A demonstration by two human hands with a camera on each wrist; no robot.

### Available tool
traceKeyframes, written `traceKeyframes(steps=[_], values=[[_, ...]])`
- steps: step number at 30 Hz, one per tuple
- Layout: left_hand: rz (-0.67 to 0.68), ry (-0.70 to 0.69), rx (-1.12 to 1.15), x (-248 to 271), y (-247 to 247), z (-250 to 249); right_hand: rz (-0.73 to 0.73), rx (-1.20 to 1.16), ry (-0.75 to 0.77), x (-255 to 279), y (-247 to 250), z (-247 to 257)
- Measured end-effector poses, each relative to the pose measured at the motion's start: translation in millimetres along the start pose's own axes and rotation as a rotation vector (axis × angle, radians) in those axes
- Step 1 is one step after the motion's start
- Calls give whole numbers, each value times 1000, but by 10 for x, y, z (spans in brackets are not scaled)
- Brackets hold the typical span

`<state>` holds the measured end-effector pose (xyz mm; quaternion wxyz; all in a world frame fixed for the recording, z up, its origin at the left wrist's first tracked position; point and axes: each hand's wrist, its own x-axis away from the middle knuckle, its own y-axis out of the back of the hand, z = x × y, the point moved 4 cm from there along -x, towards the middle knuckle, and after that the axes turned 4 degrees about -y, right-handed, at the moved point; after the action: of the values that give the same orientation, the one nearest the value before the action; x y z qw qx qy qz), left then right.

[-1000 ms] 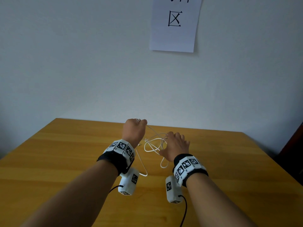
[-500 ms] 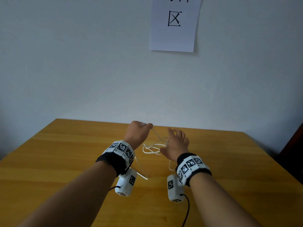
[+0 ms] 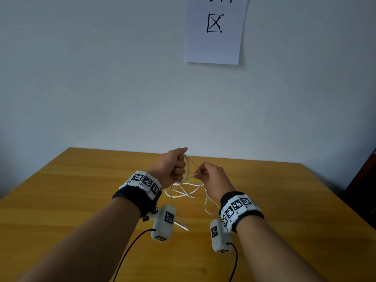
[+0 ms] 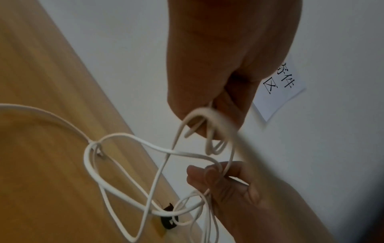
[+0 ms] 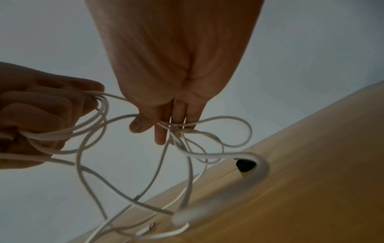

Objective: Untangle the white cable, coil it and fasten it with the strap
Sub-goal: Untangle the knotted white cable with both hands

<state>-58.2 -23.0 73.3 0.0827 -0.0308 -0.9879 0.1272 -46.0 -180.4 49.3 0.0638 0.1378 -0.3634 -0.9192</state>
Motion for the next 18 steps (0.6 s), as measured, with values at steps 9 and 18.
traceKeyframes(steps=[9,18], values=[[-29,-13,127,-22,21,-28,74,57,12,-51,28,7],[-88,13,-95,-46,104,-21,52,20,-7,-90,96,65]])
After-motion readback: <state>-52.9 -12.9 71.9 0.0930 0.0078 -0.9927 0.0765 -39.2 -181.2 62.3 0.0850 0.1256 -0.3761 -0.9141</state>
